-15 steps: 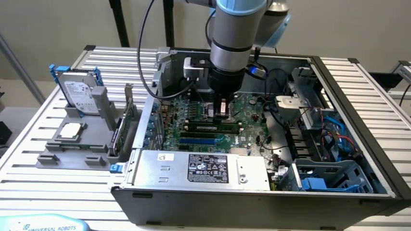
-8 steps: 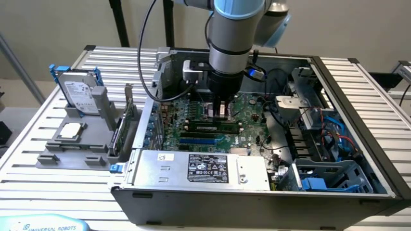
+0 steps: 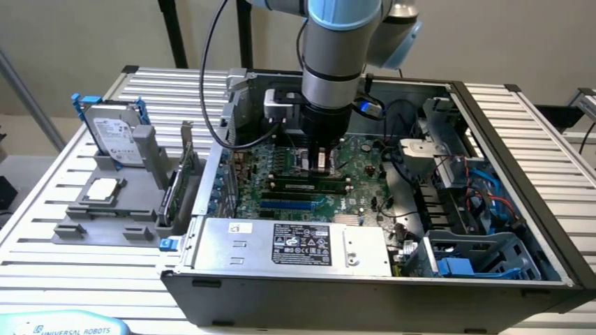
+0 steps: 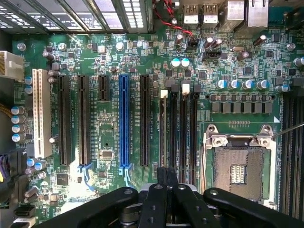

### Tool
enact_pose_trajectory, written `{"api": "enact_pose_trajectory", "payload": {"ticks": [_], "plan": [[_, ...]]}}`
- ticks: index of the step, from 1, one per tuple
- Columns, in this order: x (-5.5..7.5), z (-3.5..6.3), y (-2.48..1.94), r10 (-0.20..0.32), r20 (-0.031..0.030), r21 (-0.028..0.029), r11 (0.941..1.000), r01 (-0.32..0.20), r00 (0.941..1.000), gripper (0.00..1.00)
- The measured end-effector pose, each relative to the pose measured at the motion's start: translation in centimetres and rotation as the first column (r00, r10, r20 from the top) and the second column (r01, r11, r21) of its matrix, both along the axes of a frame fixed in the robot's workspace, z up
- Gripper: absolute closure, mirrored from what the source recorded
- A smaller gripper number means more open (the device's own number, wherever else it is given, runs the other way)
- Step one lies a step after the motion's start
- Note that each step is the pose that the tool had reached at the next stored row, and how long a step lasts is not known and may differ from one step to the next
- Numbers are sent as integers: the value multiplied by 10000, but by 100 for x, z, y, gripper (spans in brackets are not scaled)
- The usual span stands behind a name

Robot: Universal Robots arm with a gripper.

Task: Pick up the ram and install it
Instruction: 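Press down the ram until it locks into place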

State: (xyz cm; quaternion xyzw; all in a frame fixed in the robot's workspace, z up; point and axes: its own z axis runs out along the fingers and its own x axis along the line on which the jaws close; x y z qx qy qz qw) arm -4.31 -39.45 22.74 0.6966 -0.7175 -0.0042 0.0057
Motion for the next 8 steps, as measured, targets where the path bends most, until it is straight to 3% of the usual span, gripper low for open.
{"api": "enact_pose_trajectory", "payload": {"ticks": [1, 5, 8], "plan": [[0, 26, 2, -2, 3, 17, 10000, 2, 10000, 89], [-1, 154, -2, 0, -7, -13, 10000, 0, 10000, 89], [-1, 171, -2, 0, -5, -9, 10000, 0, 10000, 89]]}}
